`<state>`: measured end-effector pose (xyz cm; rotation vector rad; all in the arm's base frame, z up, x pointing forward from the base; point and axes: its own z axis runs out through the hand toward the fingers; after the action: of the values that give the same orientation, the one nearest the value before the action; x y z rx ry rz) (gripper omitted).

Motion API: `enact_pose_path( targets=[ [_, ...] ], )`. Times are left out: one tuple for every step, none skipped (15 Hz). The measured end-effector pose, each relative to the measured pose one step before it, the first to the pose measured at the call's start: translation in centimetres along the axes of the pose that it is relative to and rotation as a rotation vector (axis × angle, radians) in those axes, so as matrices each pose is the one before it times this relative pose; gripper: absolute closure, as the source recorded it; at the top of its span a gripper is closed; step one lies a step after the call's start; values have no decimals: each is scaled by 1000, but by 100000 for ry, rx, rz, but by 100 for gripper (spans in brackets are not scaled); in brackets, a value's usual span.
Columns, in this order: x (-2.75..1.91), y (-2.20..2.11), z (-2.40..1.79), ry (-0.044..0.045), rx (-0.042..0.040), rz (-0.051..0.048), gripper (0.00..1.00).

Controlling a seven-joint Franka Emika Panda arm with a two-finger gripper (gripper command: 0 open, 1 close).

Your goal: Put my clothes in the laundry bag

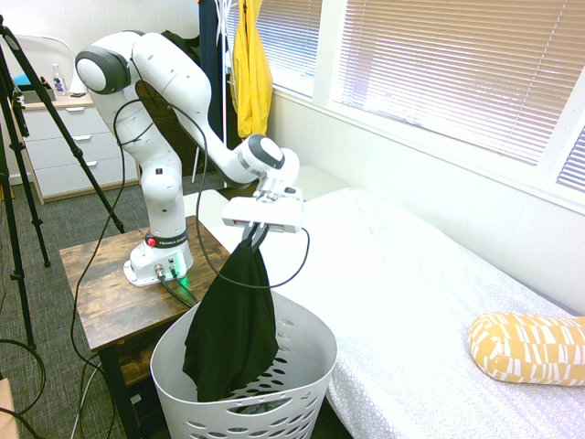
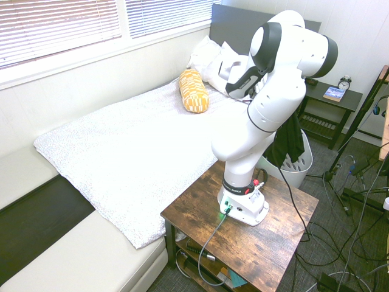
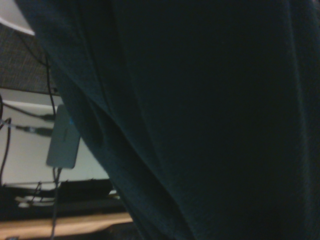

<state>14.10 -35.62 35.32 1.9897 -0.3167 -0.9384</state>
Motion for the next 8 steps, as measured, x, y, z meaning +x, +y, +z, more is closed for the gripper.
enact_pose_path(
  targets=[
    [698,-1585,1367,1024,-1106,1429,0],
    [673,-1484,976,57,23,960,0],
    [710,-1356,523,-380,-63,235,0],
    [656,-1160,230,-60,-357,-496,0],
    [552,-878,57,-8,-751,-729,0],
    [557,-599,-194,285,-1322,-594,0],
    [431,-173,-63,-338,-1016,-384,0],
    [381,163,-133,-240,-250,122,0]
  ],
)
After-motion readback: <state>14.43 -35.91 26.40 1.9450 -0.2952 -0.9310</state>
